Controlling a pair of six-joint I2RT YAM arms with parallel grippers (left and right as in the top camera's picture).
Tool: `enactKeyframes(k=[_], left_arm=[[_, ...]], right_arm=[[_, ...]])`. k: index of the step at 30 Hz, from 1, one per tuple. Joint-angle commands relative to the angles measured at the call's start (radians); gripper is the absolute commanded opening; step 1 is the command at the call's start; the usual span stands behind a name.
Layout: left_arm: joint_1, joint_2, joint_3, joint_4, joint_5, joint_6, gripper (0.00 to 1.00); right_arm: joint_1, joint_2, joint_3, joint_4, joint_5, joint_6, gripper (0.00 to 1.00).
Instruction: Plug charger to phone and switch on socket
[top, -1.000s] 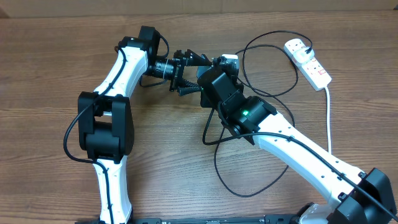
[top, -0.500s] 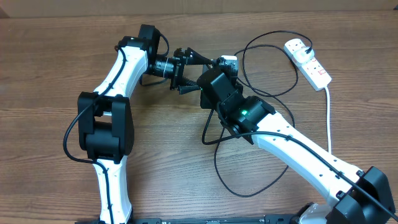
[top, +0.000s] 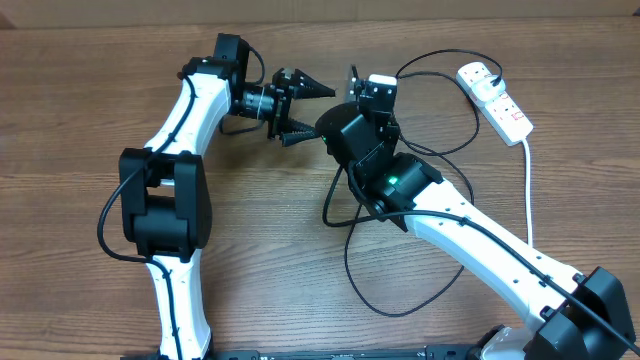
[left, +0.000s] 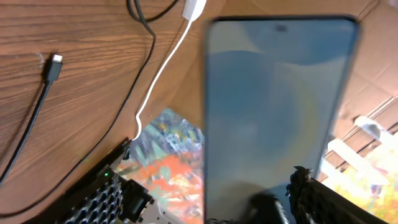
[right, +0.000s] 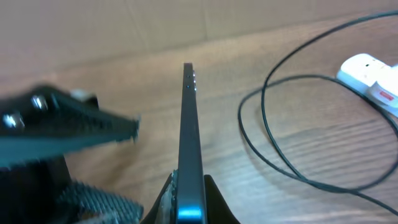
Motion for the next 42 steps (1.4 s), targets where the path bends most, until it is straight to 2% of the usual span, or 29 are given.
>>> enactKeyframes(k=[1,6,9,10,21,25,36,42], left_arm=[[0.003,0.001,0.023,0.002,-0.004,-0.095,0.79],[0.006,0.001,0.023,0.092,-0.004,-0.147,0.77],[0.008,0.001,0.023,0.193,-0.004,-0.193,0.77],[0.008,0.001,0.023,0.232,-0.005,-0.230,0.77],[0.006,0.001,0.023,0.267,-0.007,-0.282,0.76],[0.006,0.001,0.023,0.266,-0.004,-0.301,0.71],[0.006,0.001,0.023,0.267,0.003,-0.418,0.69],[0.006,0.001,0.023,0.266,0.034,-0.444,0.64]], right_arm=[[-0.003,-0.005,0.028,0.028,0.062,0.144,0.04],[-0.003,-0.005,0.028,0.009,0.062,0.339,0.04],[-0.003,-0.005,0.028,-0.004,0.044,0.524,0.04],[-0.003,-0.005,0.028,-0.003,0.014,0.628,0.04],[-0.003,-0.005,0.028,0.004,-0.070,1.120,0.04],[-0.003,-0.005,0.028,0.024,-0.095,1.197,0.04],[-0.003,-0.005,0.027,0.026,-0.141,1.467,0.04],[-0.003,-0.005,0.027,0.027,-0.141,1.478,0.04]])
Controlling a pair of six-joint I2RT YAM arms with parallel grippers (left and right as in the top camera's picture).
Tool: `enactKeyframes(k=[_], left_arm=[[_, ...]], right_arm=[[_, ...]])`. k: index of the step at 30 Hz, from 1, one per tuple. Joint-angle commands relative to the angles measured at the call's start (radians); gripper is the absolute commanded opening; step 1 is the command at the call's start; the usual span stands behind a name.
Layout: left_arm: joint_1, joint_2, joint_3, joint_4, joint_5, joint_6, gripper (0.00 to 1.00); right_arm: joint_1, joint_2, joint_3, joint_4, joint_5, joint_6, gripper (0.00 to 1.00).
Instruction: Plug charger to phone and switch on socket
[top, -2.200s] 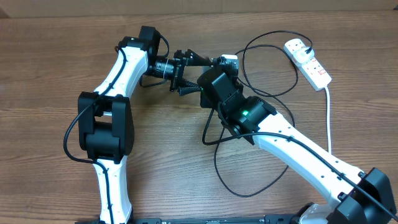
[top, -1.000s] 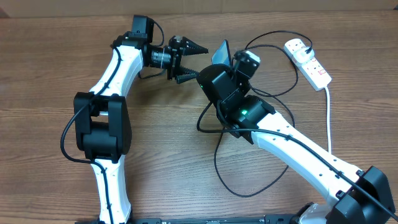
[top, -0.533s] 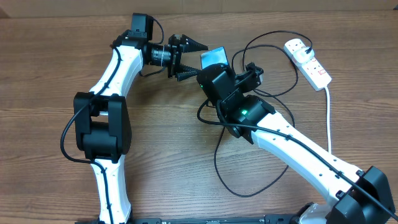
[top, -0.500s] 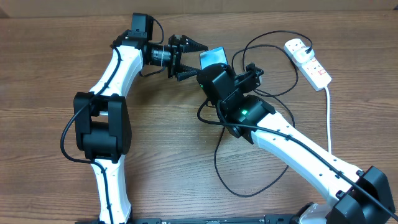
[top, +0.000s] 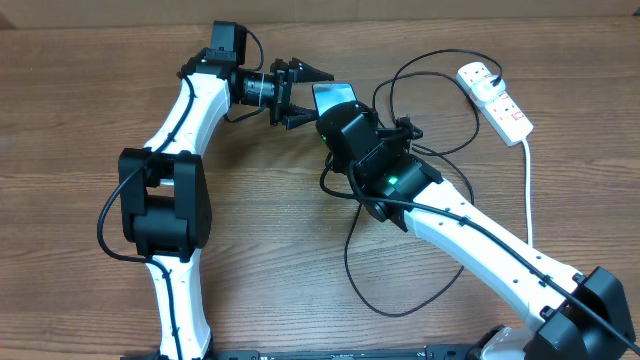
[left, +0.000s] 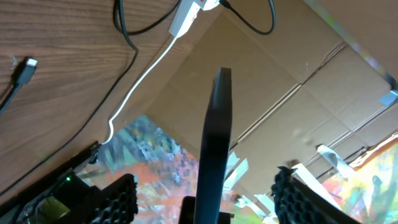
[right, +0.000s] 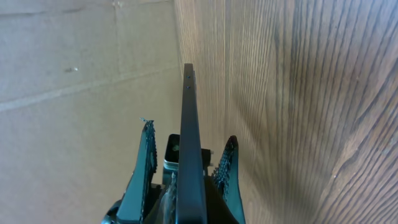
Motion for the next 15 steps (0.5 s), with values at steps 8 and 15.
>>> enactKeyframes(k=[8,15], left_arm=[[0.003,0.001,0.022,0.003,0.108,-0.074,0.57],[-0.002,0.001,0.022,0.003,0.140,-0.101,0.48]], right_arm=[[-0.003,-0.005,0.027,0.021,-0.001,0.078,0.04],[-0.003,-0.005,0.027,0.021,-0.003,0.077,0.04]])
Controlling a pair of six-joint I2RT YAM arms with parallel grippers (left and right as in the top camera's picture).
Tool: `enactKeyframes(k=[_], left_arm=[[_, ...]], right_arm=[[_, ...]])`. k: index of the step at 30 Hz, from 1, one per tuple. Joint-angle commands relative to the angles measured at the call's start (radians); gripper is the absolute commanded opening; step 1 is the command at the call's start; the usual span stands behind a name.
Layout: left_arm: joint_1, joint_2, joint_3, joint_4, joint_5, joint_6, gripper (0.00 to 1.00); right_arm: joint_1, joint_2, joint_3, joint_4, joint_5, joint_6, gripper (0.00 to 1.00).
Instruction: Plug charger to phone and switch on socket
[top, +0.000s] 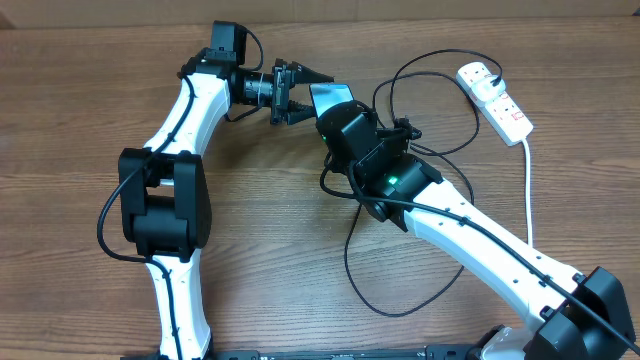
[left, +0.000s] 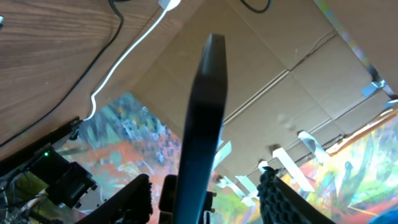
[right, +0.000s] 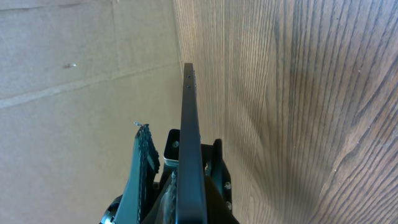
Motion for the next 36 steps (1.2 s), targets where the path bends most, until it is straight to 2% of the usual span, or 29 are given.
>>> enactKeyframes(k=[1,9,30,36], left_arm=[[-0.002,0.001,0.022,0.003,0.045,-0.024,0.46],[-0.002,0.001,0.022,0.003,0.045,-0.027,0.46],[-0.002,0.001,0.022,0.003,0.065,-0.031,0.34],[-0.002,0.001,0.022,0.003,0.089,-0.031,0.33]], right_arm=[[-0.003,-0.005,0.027,0.015,0.015,0.077,0.04],[-0.003,-0.005,0.027,0.015,0.015,0.076,0.04],[-0.003,-0.004,0.027,0.047,0.015,0.076,0.04],[-0.003,-0.004,0.027,0.040,0.004,0.076,0.04]])
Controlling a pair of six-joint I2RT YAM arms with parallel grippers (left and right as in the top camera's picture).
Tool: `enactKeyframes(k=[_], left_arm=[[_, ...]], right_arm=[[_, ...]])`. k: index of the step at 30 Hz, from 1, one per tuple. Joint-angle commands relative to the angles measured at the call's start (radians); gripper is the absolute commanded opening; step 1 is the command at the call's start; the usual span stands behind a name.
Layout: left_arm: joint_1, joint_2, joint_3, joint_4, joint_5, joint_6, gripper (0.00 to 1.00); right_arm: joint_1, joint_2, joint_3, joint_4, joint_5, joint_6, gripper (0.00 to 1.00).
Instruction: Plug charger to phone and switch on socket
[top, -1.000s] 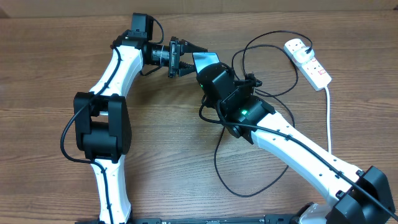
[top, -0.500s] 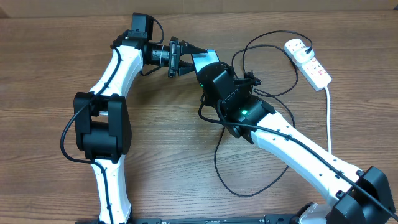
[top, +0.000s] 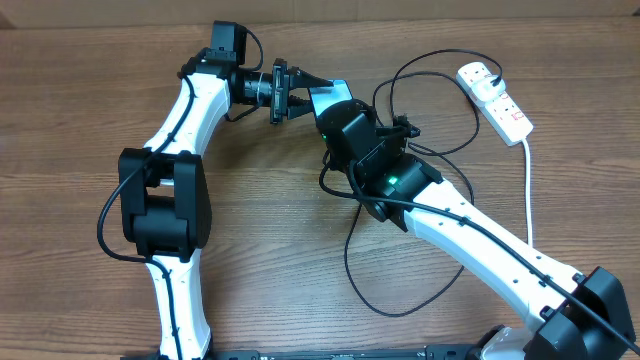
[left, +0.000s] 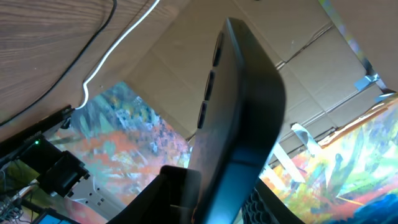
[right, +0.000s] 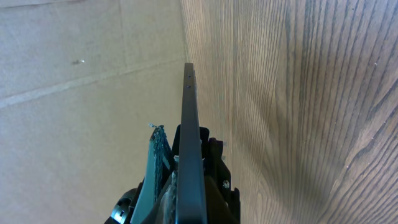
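The dark phone (top: 325, 96) hangs above the table at the back centre, held from both sides. My left gripper (top: 298, 90) is shut on its left end; in the left wrist view the phone (left: 239, 112) fills the space between the fingers. From the right, my right gripper (top: 338, 110) is shut on it too. The right wrist view shows the phone (right: 189, 118) edge-on, with the left gripper's fingers (right: 160, 155) pressed against it. The black charger cable (top: 400, 295) loops over the table; its plug is hidden. The white socket strip (top: 497, 98) lies at the back right.
The socket strip's white lead (top: 528, 180) runs down the right side of the wooden table (top: 80, 200). Loops of the black cable (top: 440, 60) lie between the right arm and the strip. Cardboard walls stand behind the table.
The left gripper's fingers stood apart on either side of the phone; now they are shut on it. The right gripper still holds the phone in the same place.
The right gripper held the phone upright near the table's centre, with the left gripper open beside it. Then the phone was further back and left, between the left gripper's open fingers. Those fingers were closer at the following moment, and now grip it.
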Motion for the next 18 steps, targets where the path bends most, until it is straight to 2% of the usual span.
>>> enactKeyframes(k=[1,7,18], left_arm=[[-0.002,0.001,0.022,0.003,0.045,-0.006,0.33],[-0.002,0.001,0.022,0.003,0.045,-0.006,0.33],[-0.002,0.001,0.022,0.003,0.045,-0.006,0.26]], right_arm=[[-0.003,-0.004,0.027,0.008,0.000,0.076,0.04],[-0.003,-0.004,0.027,0.008,-0.002,0.076,0.05],[-0.003,-0.004,0.027,0.008,-0.006,0.076,0.05]])
